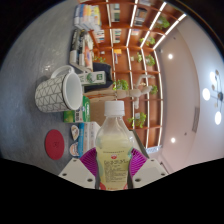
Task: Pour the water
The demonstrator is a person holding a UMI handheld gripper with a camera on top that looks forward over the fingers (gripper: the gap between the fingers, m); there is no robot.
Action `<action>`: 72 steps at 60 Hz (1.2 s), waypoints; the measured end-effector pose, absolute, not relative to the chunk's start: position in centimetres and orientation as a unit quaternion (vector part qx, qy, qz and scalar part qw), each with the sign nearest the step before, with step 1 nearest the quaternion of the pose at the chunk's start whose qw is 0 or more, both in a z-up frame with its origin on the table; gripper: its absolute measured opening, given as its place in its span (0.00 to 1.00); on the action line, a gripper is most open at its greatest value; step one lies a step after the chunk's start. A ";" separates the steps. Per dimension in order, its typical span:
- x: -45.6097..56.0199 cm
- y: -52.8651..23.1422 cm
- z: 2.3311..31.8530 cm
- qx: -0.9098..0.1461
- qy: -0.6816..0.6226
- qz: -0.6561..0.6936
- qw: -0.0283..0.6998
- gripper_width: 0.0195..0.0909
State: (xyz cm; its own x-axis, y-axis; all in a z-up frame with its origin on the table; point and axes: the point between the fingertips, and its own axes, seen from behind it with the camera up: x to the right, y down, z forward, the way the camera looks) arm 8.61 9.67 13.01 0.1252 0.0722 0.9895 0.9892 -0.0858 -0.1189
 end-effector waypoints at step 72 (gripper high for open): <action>8.9 12.6 12.4 -0.721 -0.174 -0.117 0.660 0.25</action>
